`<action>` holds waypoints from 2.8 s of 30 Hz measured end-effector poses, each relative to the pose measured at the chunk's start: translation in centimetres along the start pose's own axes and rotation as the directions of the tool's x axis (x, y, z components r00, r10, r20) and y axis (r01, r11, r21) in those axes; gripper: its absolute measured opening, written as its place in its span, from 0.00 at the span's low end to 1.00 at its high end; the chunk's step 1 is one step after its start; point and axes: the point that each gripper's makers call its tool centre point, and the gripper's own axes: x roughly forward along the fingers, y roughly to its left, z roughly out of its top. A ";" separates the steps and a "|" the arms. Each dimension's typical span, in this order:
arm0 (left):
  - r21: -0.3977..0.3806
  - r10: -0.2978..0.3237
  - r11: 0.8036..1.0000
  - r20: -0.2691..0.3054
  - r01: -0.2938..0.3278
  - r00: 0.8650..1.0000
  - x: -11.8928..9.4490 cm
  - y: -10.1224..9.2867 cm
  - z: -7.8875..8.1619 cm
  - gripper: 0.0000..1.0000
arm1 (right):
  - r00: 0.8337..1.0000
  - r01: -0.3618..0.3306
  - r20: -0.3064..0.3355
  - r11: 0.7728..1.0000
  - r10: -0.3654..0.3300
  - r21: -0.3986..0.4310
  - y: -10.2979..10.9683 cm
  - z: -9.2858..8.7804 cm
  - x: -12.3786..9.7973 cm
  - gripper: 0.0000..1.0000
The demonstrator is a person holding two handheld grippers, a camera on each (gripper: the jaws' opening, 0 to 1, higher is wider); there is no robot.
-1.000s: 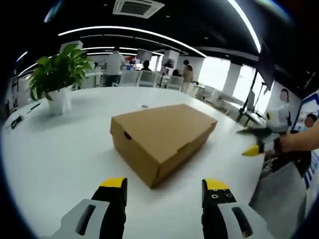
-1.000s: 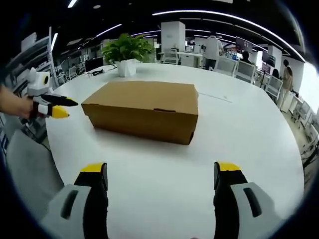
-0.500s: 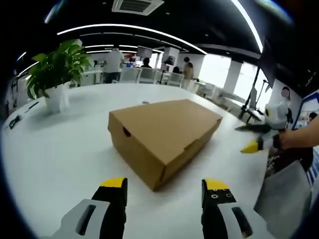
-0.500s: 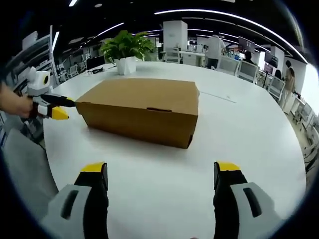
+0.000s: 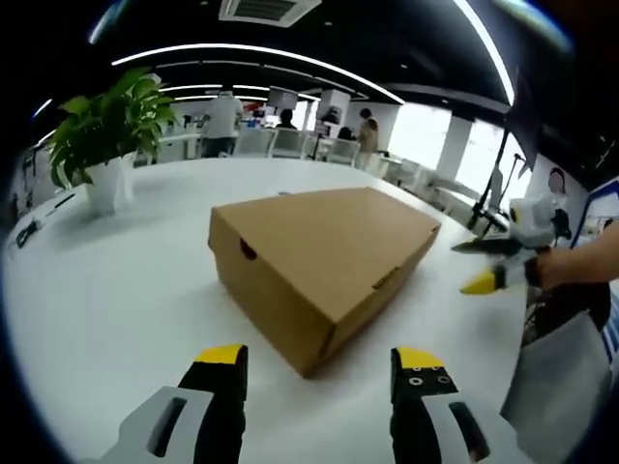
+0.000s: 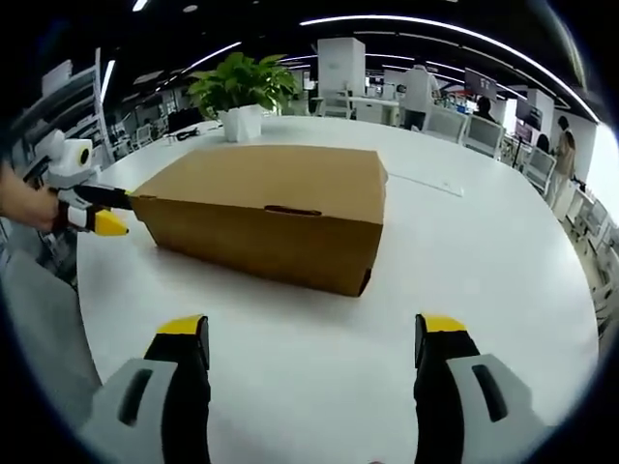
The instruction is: Operate the shoe box by opening the lid, removing the specified soft item, and placing it in the target area until the item is outside and the box remains undamaged.
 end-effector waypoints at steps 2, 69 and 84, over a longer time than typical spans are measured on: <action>-0.001 -0.002 1.000 0.003 0.002 1.000 0.2 -0.1 0.0 0.60 | 1.000 -0.001 0.003 1.000 0.001 -0.002 -0.2 0.1 0.3 0.82; 0.001 0.002 1.000 0.036 -0.002 0.999 3.0 0.2 1.2 0.47 | 0.987 -0.060 0.142 0.991 0.077 -0.123 -0.3 4.6 4.9 0.64; 0.002 0.005 1.000 0.044 -0.005 0.999 2.6 0.6 1.1 0.44 | 0.989 -0.033 0.141 0.994 0.048 -0.106 0.3 4.1 4.4 0.60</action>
